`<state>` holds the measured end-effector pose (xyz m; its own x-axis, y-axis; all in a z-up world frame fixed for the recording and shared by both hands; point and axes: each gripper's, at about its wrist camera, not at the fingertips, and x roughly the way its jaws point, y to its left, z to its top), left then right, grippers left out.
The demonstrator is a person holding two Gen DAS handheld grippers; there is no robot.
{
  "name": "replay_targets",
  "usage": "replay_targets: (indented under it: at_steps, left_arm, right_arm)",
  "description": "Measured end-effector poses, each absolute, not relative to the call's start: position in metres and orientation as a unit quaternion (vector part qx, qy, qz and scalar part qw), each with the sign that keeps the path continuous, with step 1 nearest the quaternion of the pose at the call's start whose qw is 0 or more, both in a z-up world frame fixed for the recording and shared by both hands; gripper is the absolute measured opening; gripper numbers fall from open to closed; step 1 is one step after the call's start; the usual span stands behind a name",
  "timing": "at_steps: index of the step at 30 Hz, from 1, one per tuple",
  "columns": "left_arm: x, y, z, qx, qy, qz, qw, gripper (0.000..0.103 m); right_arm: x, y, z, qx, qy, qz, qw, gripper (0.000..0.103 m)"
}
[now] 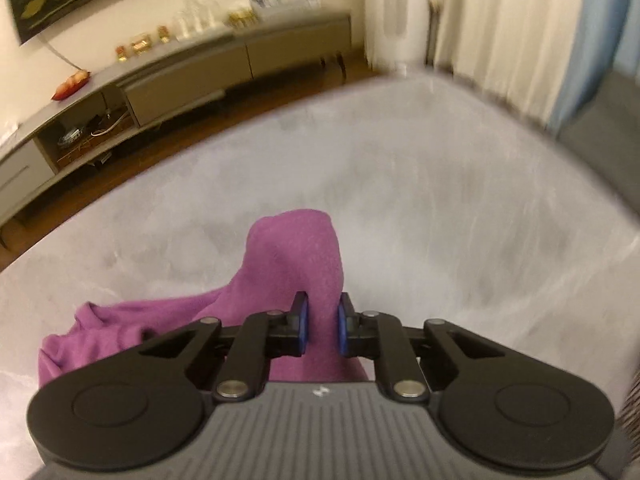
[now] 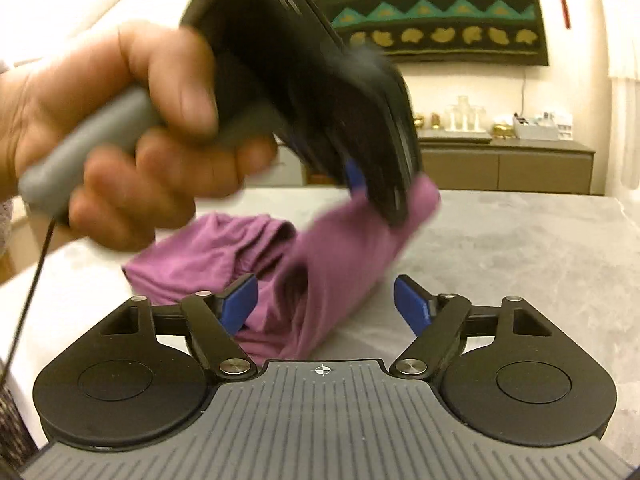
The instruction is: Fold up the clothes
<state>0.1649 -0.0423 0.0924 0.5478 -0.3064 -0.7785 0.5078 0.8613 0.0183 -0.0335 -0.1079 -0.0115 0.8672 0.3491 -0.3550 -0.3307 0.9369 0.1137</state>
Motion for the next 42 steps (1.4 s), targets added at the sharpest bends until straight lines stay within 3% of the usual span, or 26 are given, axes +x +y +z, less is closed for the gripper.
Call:
replay_targets:
  at_steps: [5,8,12,17,19,22,27,30,32,33,35,36,39,42]
  left_arm:
    - [0.172,0.082,0.127,-0.022,0.361,-0.211,0.908,0.014]
    - [0.175,0.186,0.073,-0.103,0.371,-0.166,0.908,0.014]
    - [0.182,0.254,-0.026,-0.187,0.422,-0.137,0.877,0.017]
    - [0.183,0.265,-0.032,-0.217,0.373,-0.198,0.880,0.024]
    - [0.190,0.257,-0.020,-0.198,0.353,-0.224,0.886,0.017]
    - [0.194,0.243,-0.006,-0.185,0.314,-0.259,0.894,0.016]
    - [0.219,0.248,-0.046,-0.200,0.396,-0.201,0.874,0.016]
    - [0.216,0.248,-0.037,-0.195,0.395,-0.207,0.873,0.016]
    - [0.217,0.245,-0.034,-0.178,0.402,-0.196,0.876,0.019]
    - [0.217,0.243,-0.034,-0.168,0.407,-0.187,0.878,0.024]
    - [0.222,0.244,-0.035,-0.153,0.412,-0.172,0.882,0.037]
    - [0.222,0.244,-0.035,-0.150,0.414,-0.164,0.883,0.045]
    - [0.214,0.244,-0.028,-0.133,0.409,-0.146,0.891,0.050]
    - [0.200,0.245,-0.023,-0.124,0.411,-0.122,0.895,0.050]
  right_arm:
    - [-0.030,-0.097,-0.020,0.008,0.198,0.185,0.963,0.081]
    - [-0.027,-0.083,-0.030,-0.006,0.210,0.202,0.957,0.081]
    - [-0.017,-0.052,-0.042,-0.021,0.235,0.226,0.945,0.081]
    - [-0.013,0.004,-0.045,-0.101,0.220,0.263,0.934,0.079]
    - [-0.007,0.023,-0.043,-0.124,0.209,0.266,0.933,0.076]
    - [0.011,0.043,-0.038,-0.121,0.207,0.247,0.939,0.073]
    - [0.034,0.068,-0.037,-0.136,0.243,0.242,0.929,0.073]
    - [0.040,0.069,-0.030,-0.131,0.241,0.238,0.932,0.073]
    - [0.043,0.064,-0.024,-0.105,0.236,0.233,0.938,0.073]
    - [0.046,0.062,-0.025,-0.091,0.244,0.232,0.937,0.072]
    - [0.064,0.059,-0.040,-0.087,0.303,0.217,0.924,0.060]
    - [0.074,0.057,-0.052,-0.098,0.327,0.210,0.916,0.062]
    - [0.075,0.058,-0.058,-0.156,0.313,0.210,0.913,0.067]
    - [0.073,0.046,-0.037,-0.094,0.316,0.214,0.919,0.066]
